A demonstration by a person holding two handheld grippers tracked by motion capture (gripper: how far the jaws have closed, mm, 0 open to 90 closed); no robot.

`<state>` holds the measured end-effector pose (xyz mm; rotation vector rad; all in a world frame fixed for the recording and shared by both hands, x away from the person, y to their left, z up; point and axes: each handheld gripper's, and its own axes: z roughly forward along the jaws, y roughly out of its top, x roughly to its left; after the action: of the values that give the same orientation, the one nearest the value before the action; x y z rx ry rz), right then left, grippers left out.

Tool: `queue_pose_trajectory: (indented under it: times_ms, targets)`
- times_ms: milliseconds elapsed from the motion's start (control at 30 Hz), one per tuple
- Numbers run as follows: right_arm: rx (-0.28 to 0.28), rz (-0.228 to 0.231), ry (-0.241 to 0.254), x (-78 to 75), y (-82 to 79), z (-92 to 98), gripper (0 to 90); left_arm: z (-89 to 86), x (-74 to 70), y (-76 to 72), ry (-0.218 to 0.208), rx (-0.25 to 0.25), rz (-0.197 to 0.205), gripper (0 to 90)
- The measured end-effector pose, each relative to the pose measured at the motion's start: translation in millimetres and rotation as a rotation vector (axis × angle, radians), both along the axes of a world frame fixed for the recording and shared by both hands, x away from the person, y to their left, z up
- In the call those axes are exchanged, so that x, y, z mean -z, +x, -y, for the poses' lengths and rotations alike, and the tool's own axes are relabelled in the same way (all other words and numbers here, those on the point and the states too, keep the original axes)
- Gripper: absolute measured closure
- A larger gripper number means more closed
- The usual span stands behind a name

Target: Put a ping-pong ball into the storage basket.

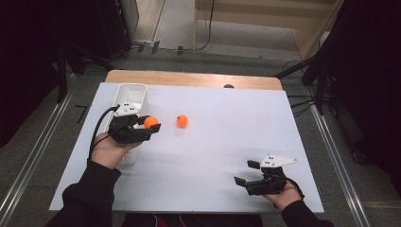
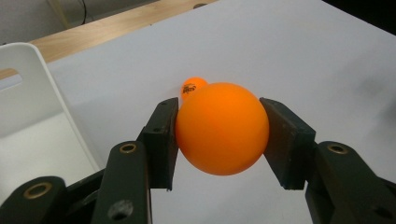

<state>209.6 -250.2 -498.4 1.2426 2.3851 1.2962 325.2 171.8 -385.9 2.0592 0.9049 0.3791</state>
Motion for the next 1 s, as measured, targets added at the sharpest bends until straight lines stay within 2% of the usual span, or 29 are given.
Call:
queue_pose_trajectory:
  times_ms: [200, 367, 467, 633, 900, 1000]
  targets:
    - [-0.001, 0.003, -0.003, -0.1, -0.2, 0.5, 13.7, -11.0, -1.7, 3.9, -0.014, -0.036, -0.002, 50.6]
    - [0.003, 0.005, -0.006, 0.2, 0.1, 1.3, 13.7, -17.2, -1.7, 6.1, -0.013, -0.059, 0.001, 50.6]
    - [0.002, 0.004, -0.007, 0.1, 0.1, 1.1, 13.7, -20.1, -1.4, 7.3, 0.006, -0.076, 0.006, 50.6]
    - [0.002, 0.004, -0.007, 0.1, 0.1, 1.1, 13.7, -23.7, -1.3, 8.5, -0.014, -0.100, -0.005, 50.7]
    - [0.002, 0.000, -0.008, 0.4, -0.2, 0.4, 13.7, -30.3, -0.3, 11.0, -0.017, -0.122, -0.006, 50.6]
    - [0.000, 0.000, -0.010, 0.5, -0.2, 0.5, 13.7, -34.4, -0.4, 12.0, -0.005, -0.140, 0.001, 50.7]
